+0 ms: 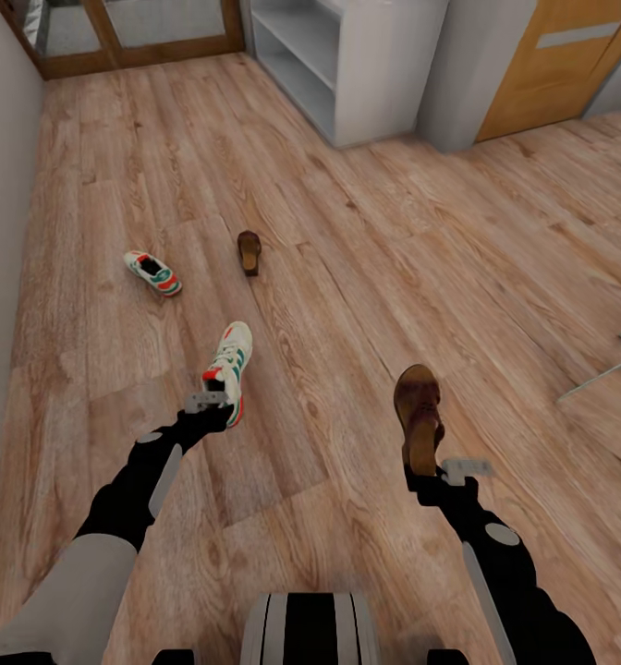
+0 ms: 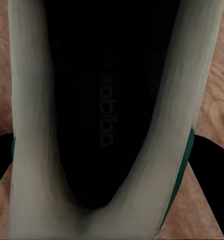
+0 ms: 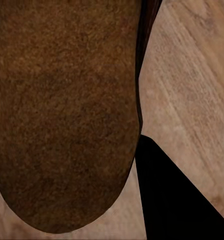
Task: Pick up the two gym shoes and the two sandals from the corridor floor and place them onto the hallstand (shoe rack) in the corridor, making sure they are on the rack and not on the floor. Arrange them so the two gym shoes are next to each other and the two sandals are next to each other.
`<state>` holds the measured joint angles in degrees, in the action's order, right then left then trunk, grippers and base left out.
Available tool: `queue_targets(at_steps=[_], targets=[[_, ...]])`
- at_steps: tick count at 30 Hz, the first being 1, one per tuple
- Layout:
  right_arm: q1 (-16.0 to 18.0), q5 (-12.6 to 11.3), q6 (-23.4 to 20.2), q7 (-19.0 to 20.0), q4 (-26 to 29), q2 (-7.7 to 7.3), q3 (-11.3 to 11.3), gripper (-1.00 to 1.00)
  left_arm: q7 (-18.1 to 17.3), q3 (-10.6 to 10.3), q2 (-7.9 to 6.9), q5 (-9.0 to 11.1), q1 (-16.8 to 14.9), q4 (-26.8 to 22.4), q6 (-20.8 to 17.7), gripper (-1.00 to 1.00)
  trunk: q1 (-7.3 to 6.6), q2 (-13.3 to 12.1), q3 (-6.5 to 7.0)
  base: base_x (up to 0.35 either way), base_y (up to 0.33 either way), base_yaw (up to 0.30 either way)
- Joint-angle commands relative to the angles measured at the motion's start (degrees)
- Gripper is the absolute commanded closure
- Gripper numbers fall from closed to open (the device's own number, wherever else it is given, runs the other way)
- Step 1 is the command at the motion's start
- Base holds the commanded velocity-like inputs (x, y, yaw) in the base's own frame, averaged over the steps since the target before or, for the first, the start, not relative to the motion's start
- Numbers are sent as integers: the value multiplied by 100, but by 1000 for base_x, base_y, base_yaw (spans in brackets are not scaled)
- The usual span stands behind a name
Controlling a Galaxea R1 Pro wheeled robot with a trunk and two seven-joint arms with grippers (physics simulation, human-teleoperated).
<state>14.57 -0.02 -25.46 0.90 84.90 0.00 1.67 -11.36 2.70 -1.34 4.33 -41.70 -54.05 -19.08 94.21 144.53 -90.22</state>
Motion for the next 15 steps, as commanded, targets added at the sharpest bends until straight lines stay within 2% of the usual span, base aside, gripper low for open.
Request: queue_targets(at_steps=[1,15], targets=[[2,-17,-37,-2,9,0,1,100,-15,11,2,105,7,14,-25,100,-4,0,28,0,0,0],[2,-47,-42,-2,0,0,0,100,-12,20,-33,121,12,44,-42,100,-40,-19,468,0,0,0]])
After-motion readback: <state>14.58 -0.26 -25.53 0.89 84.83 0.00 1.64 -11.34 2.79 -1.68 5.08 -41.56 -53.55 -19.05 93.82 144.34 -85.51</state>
